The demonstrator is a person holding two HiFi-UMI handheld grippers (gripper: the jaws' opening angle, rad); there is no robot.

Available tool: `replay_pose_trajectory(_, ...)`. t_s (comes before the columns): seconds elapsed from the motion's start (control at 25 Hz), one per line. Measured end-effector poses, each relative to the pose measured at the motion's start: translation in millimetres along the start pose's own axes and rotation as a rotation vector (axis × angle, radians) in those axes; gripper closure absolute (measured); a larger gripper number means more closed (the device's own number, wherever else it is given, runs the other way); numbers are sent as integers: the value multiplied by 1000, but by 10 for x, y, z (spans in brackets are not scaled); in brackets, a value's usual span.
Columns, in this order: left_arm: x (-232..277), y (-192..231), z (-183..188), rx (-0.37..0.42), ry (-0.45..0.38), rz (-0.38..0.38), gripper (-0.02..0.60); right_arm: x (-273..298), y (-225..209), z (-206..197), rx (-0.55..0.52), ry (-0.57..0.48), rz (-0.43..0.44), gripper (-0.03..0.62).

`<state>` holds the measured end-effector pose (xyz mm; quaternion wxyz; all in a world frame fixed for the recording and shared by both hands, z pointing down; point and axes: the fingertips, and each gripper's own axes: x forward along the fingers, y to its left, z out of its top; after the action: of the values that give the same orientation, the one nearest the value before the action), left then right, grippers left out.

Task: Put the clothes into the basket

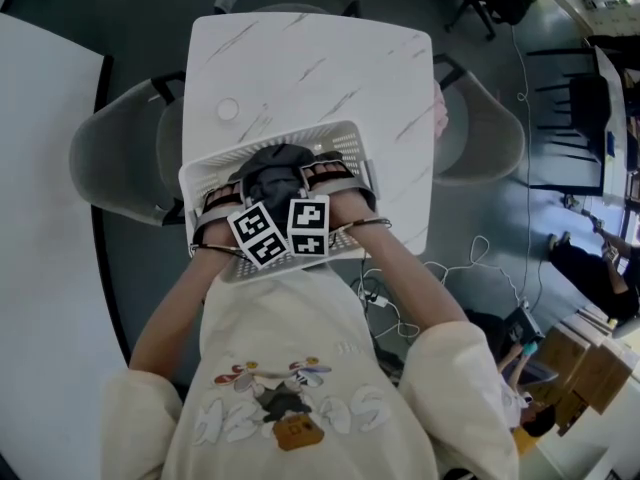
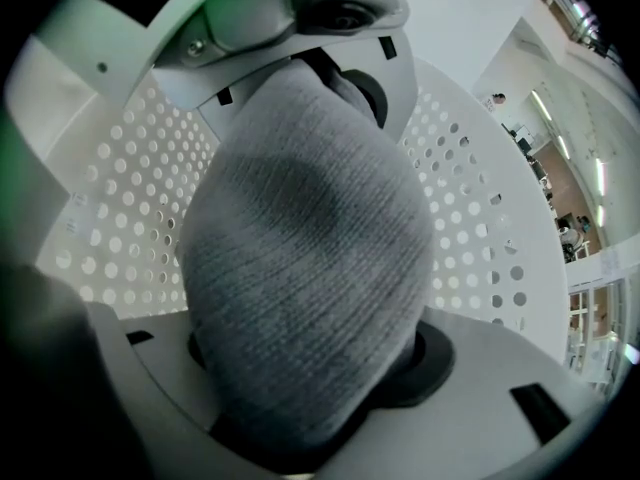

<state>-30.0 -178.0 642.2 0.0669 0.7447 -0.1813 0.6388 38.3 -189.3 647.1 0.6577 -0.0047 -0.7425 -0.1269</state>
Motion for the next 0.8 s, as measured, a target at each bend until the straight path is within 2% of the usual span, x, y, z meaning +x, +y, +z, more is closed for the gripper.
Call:
replay_pose_trajectory(0.52, 287, -5, -24, 22, 20, -28, 296, 280, 5, -53, 21, -12, 22, 324)
replay_pose_trajectory(0.8, 490, 14, -32, 65, 31, -34, 296, 469, -12, -100, 12, 2, 24, 322)
